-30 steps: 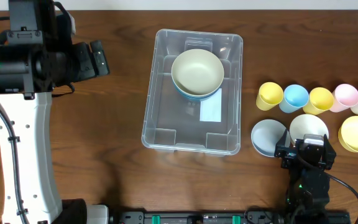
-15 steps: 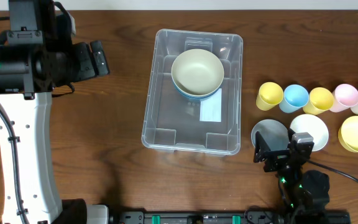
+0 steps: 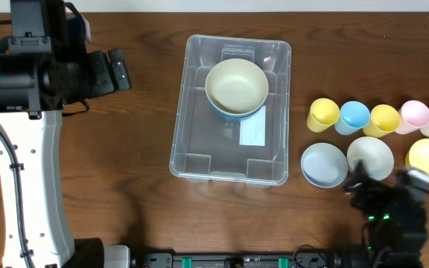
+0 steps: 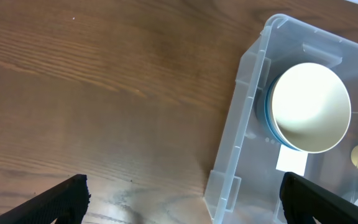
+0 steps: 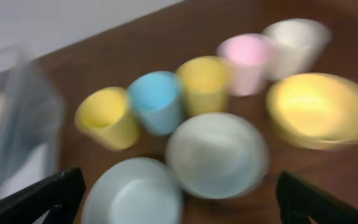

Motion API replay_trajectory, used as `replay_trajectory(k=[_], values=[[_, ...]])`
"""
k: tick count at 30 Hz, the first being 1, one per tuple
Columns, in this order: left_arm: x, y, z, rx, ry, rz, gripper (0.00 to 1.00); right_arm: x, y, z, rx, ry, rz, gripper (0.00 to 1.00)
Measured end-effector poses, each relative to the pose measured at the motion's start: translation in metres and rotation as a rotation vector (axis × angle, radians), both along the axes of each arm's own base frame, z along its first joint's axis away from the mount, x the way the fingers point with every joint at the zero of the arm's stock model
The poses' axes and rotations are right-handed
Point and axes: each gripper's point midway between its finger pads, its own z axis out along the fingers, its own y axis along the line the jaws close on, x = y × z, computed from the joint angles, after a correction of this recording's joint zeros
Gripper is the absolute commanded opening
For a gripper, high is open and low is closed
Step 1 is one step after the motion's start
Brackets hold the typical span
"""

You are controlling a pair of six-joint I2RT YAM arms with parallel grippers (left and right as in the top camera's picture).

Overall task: Pack container
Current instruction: 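Reach the right gripper to the yellow bowl and grasp its rim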

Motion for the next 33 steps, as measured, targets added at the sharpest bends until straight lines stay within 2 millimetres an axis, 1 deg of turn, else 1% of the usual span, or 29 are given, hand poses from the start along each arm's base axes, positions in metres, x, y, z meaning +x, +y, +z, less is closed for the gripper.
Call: replay_trajectory(k=[3,6,11,13,14,17,19,21,25,28,31,33], values=[[0.0,0.0,0.0,0.001,0.0,0.0,0.98,0.001,-0.02,0.02,-0.017,0.03,-0.109,0.99],[0.0,0.0,0.0,0.001,0.0,0.0,0.98,0.009,-0.038,0.022,-0.021,0.091,-0.2,0.99],[0.0,0.0,0.0,0.001,0.0,0.0,0.98,0.027,-0.071,0.005,0.04,0.229,-0.343,0.99],[0.0,0.0,0.0,0.001,0.0,0.0,0.98,0.041,-0.073,-0.002,0.096,0.251,-0.329,0.99],[0.0,0.0,0.0,0.001,0.0,0.0,0.98,0.049,-0.07,-0.009,0.138,0.271,-0.298,0.99],[0.0,0.0,0.0,0.001,0.0,0.0,0.98,0.056,-0.064,-0.027,0.206,0.331,-0.264,0.99],[0.0,0.0,0.0,0.001,0.0,0.0,0.98,0.052,-0.069,-0.04,0.246,0.378,-0.308,0.99],[0.0,0.0,0.0,0.001,0.0,0.0,0.98,0.046,-0.081,-0.053,0.296,0.406,-0.39,0.99],[0.0,0.0,0.0,0.001,0.0,0.0,0.98,0.03,-0.114,-0.074,0.402,0.425,-0.572,0.99],[0.0,0.0,0.0,0.001,0.0,0.0,0.98,0.018,-0.134,-0.09,0.487,0.431,-0.674,0.99],[0.0,0.0,0.0,0.001,0.0,0.0,0.98,0.007,-0.15,-0.102,0.555,0.433,-0.745,0.99],[0.0,0.0,0.0,0.001,0.0,0.0,0.98,0.004,-0.157,-0.107,0.578,0.425,-0.773,0.99]])
